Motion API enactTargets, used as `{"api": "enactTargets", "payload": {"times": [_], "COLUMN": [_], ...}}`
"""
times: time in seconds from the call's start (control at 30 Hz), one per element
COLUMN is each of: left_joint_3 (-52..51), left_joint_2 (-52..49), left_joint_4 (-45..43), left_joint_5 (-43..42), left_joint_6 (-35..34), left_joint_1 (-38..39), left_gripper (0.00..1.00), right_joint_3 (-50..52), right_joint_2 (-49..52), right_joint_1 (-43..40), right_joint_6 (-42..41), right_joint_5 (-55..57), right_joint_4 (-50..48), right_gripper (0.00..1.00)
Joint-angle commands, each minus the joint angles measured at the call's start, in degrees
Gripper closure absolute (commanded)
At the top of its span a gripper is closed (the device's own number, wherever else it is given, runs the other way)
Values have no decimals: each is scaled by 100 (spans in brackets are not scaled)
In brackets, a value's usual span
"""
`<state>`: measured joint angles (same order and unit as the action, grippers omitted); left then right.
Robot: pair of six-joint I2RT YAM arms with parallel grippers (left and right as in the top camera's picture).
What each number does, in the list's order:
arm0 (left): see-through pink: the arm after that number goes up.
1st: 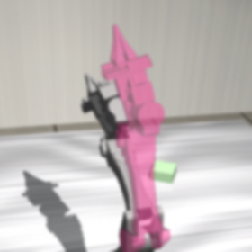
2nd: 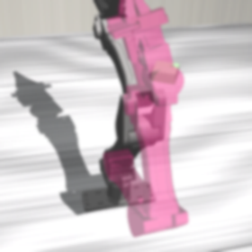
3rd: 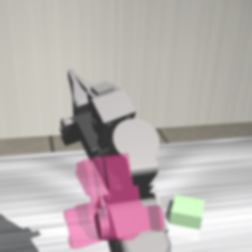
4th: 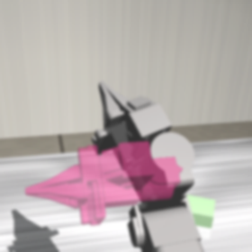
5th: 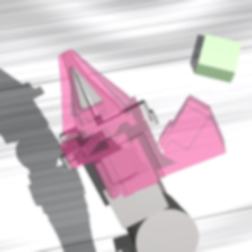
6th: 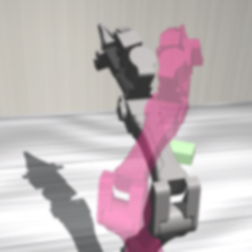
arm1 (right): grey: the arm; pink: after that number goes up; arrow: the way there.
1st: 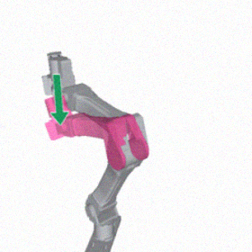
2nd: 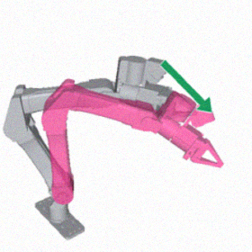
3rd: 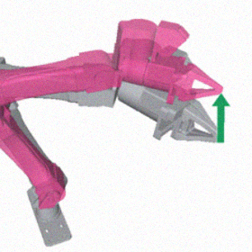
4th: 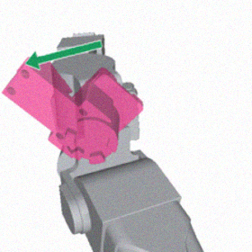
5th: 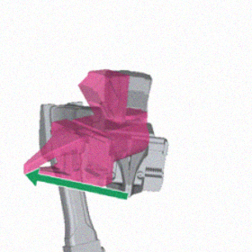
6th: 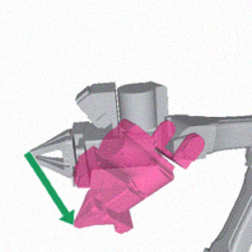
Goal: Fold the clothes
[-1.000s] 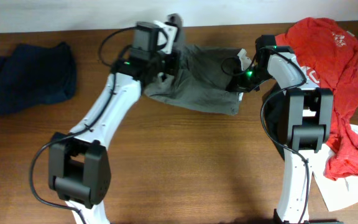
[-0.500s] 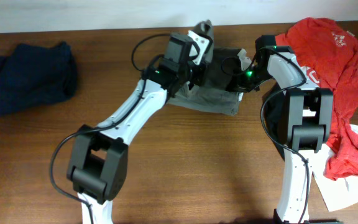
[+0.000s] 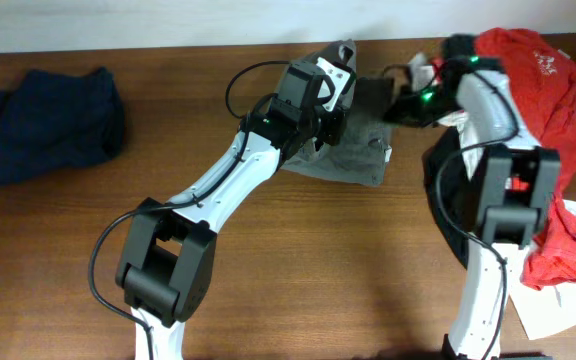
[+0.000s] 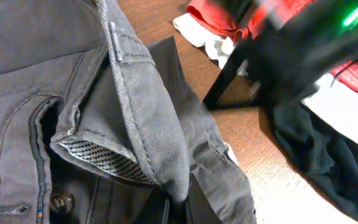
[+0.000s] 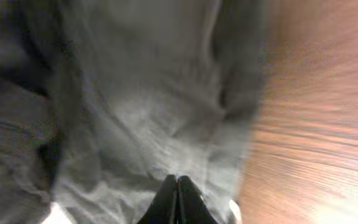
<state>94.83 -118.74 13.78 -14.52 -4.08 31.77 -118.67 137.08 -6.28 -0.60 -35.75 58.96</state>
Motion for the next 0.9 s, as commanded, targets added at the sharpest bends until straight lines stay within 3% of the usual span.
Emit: {"api": "enactTargets", "payload": {"times": [0.0,0.03,0.1,0.13,0.37,0.43,0.53,0.6,0.67,0.73,0.77,0.8,0.83,0.87], "left_joint_3": [15,15,15,15,55,229,511,662,660,658,658,658,658,658], "left_joint_2": [-22,-39,-52,-52,-50,-50,-50,-50,-52,-55,-63,-90,-129,-188], "left_joint_4": [-81,-144,-289,-365,-619,-271,361,944,1493,1888,2004,2083,2074,2024], "left_joint_5": [-68,-70,-87,-90,-87,-90,-92,-195,-83,501,743,1016,1161,1239], "left_joint_6": [70,70,70,70,68,68,76,402,898,955,955,955,955,955], "left_joint_1": [39,50,96,127,212,50,-87,-107,-44,-39,-39,-46,-55,-61], "left_gripper": [99,78,16,1,1,1,1,1,1,3,11,34,66,82], "right_joint_3": [-490,-632,-702,-704,-699,-664,-619,-612,-612,-612,-612,-612,-612,-612], "right_joint_2": [-614,-715,-826,-890,-1003,-1001,-1001,-1001,-1001,-1001,-1001,-1001,-1001,-1001], "right_joint_1": [-337,-476,-629,-702,-984,-901,-822,-798,-804,-802,-802,-802,-798,-796], "right_joint_6": [-142,-142,-142,-142,219,374,466,468,466,470,472,472,472,470], "right_joint_5": [-138,-138,-138,-138,-131,-114,-114,-96,-98,-94,-90,-92,-94,-94], "right_joint_4": [140,227,260,262,765,909,984,966,944,986,1008,1025,1027,1027], "right_gripper": [96,96,96,96,96,85,54,41,39,39,39,45,56,64]}}
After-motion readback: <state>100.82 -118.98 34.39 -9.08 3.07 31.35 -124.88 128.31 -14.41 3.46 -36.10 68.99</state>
